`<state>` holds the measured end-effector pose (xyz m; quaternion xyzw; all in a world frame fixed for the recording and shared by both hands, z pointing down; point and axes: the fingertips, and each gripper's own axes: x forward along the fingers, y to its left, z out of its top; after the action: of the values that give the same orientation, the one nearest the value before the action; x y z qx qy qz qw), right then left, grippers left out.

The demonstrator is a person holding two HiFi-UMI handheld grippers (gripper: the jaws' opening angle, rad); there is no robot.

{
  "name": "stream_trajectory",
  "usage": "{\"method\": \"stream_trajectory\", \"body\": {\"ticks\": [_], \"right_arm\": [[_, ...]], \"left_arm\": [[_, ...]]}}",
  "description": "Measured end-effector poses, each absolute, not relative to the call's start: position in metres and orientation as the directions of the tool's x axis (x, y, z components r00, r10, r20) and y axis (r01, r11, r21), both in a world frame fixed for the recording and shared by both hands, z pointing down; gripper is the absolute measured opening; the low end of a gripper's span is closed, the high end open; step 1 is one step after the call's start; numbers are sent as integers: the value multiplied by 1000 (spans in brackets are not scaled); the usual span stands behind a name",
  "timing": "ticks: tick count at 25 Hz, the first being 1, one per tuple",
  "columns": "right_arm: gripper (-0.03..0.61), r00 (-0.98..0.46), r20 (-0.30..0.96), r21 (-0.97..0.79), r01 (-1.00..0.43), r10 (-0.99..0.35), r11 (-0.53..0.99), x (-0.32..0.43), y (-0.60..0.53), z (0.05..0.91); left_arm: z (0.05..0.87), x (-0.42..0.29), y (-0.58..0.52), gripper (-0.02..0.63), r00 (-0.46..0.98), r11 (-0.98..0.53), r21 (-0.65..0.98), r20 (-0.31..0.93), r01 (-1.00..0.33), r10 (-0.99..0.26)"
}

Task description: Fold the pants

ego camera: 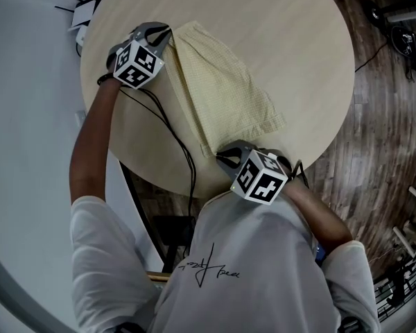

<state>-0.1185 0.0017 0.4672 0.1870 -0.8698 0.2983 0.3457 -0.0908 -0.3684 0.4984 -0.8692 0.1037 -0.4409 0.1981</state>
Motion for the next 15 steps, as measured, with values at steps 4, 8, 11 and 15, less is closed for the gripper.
{"method": "stream_trajectory", "body": {"ticks": [4,8,11,15], "right_arm": [[12,-697,710,-406,-517,-96,754,-128,-1,474],[14,-693,717,-413,-503,-69,759,-137,0,483],[14,-690,722,-419,-495,-52,761,-140,2,488],[14,-682,731,-421,-473,-19,774,-143,6,495]], "left_arm": [[502,-99,-368,90,590,-906,-423,727,-18,-351],[510,-114,-366,90,567,-919,-395,752,-22,-336],[512,-129,-369,133,550,-923,-381,761,-50,-344],[514,-141,-369,138,540,-919,-381,755,-100,-372]]}}
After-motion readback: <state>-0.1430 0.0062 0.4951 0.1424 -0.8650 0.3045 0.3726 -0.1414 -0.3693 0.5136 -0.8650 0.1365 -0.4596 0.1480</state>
